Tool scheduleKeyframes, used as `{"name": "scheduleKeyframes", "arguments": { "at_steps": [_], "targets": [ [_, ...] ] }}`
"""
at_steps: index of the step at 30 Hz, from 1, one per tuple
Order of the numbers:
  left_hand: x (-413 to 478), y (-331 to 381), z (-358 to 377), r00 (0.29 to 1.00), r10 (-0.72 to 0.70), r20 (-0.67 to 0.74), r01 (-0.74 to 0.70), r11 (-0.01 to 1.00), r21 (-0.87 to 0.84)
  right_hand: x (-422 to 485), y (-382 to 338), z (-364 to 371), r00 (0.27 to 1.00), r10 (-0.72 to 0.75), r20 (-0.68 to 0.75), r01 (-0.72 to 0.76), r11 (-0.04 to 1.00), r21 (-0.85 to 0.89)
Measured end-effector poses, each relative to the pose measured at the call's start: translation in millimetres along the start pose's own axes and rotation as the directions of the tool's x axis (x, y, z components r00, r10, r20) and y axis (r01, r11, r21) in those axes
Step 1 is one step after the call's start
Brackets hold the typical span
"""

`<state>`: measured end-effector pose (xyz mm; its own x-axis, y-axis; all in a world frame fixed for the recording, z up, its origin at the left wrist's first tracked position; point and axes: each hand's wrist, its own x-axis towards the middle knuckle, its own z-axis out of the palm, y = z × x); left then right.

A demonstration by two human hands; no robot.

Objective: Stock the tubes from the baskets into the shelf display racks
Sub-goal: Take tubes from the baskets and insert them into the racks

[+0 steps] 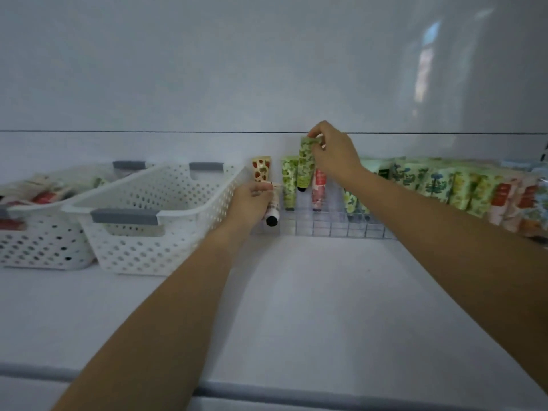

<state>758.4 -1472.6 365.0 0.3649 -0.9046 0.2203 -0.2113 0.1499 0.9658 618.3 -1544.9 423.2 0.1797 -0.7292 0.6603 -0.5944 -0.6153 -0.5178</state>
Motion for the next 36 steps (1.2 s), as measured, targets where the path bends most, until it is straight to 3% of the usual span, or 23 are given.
{"name": "scheduleKeyframes", "arguments": {
  "at_steps": [12,17,22,24,27,32,36],
  "targets": [
    [8.9,1.0,0.1,0.996,-0.084,0.007,0.084,0.996,-0.035,9.1,4.8,13.0,0.982,-0.036,0.186,0.082,0.966,-0.245],
    [5.3,3.6,0.1,0.997,-0.070,0.012,0.070,0.997,-0.032,2.9,11.4,15.9,0.976,-0.143,0.162,0.204,0.861,-0.466],
    [-0.2,7.0,-0.5,0.999,-0.040,0.021,0.040,0.999,-0.021,-4.9,10.5,13.4,0.950,-0.167,0.264,0.295,0.758,-0.582],
    [-2.3,7.3,-1.3,0.999,-0.036,0.028,0.036,0.999,-0.018,-13.7,13.5,10.0,0.939,-0.239,0.248,0.338,0.779,-0.529],
    [-6.0,9.4,-1.8,0.996,-0.037,0.078,0.044,0.995,-0.092,-28.3,16.1,3.2,0.946,-0.300,0.124,0.324,0.895,-0.306],
    [-13.6,14.2,1.0,0.960,-0.013,0.278,0.088,0.962,-0.257,-45.2,17.9,-11.0,0.908,-0.205,0.366,0.221,0.975,-0.003],
    [-21.1,11.7,3.7,0.923,-0.013,0.384,0.087,0.980,-0.178,-58.4,26.0,-26.1,0.892,-0.134,0.433,0.118,0.991,0.064]
  ]
}}
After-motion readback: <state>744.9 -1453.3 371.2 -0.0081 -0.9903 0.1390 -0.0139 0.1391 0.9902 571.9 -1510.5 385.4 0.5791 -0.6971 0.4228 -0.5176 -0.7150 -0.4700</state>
